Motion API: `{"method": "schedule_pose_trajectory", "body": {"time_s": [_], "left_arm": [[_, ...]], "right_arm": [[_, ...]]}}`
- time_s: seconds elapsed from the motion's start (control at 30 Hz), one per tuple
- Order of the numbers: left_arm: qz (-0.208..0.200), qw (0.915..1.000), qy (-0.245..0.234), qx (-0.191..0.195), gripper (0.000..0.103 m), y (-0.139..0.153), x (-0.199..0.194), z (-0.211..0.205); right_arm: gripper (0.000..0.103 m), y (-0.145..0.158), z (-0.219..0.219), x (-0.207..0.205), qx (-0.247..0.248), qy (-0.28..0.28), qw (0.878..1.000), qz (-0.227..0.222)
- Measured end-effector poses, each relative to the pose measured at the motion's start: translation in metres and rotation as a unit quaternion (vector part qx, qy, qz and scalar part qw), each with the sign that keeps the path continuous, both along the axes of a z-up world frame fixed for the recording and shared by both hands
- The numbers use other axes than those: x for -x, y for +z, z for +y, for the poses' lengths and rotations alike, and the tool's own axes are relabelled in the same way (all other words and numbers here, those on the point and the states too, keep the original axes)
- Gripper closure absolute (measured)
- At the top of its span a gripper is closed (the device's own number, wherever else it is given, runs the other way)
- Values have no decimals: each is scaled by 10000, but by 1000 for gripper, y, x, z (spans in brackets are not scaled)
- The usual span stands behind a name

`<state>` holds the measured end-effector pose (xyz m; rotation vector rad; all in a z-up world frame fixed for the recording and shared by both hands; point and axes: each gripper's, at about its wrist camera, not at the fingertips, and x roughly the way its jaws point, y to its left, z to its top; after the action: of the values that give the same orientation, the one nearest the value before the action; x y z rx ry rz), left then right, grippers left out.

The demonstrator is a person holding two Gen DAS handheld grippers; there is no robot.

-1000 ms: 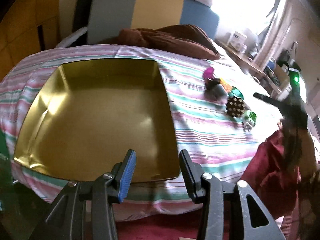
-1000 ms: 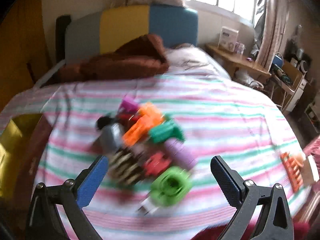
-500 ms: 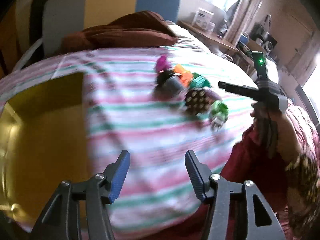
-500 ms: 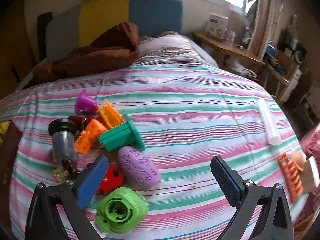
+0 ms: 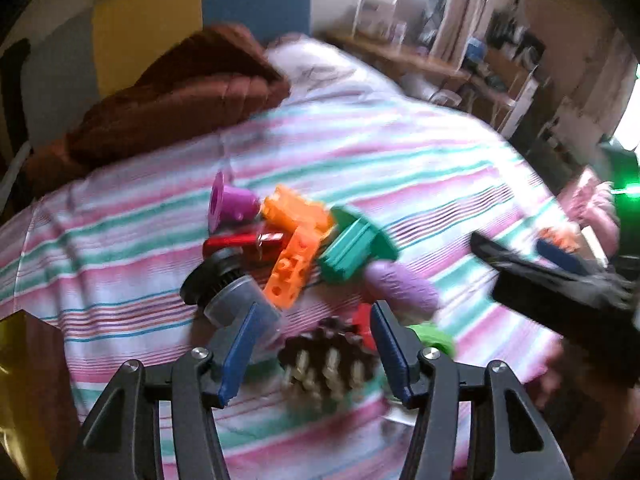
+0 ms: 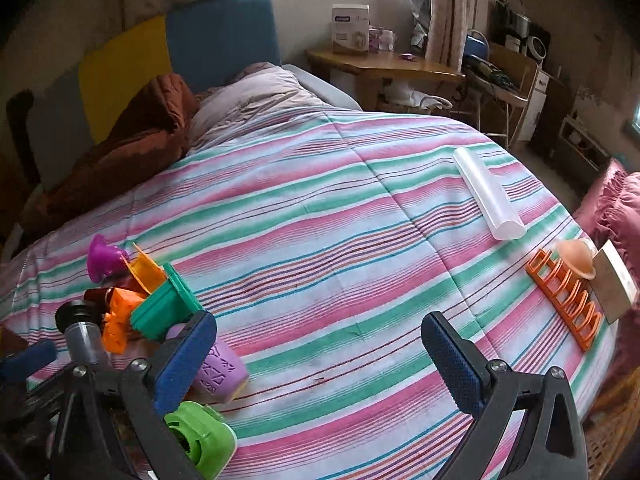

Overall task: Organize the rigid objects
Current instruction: 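Move the left tool to the brown pinecone piece and close on it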

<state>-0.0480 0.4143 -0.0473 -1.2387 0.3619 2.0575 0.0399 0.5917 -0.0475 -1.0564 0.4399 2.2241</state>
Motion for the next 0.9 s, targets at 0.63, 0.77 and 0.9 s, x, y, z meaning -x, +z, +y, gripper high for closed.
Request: {"method": "schedule_pose_trajectory", "body": {"time_s": [0.63, 0.77, 0.9], "left_arm": [[-236, 9952, 693, -657, 47, -16, -21, -122], [-284, 9926, 715, -936, 47, -15, -29, -138], [44, 9963, 272, -820, 47, -10, -46, -126]], "right_arm": [[0, 3, -13, 4, -179, 232, 9996, -11], [0, 2, -15, 4, -99, 323, 9994, 42], [0, 2, -17, 6, -117, 373, 9992, 42]]}}
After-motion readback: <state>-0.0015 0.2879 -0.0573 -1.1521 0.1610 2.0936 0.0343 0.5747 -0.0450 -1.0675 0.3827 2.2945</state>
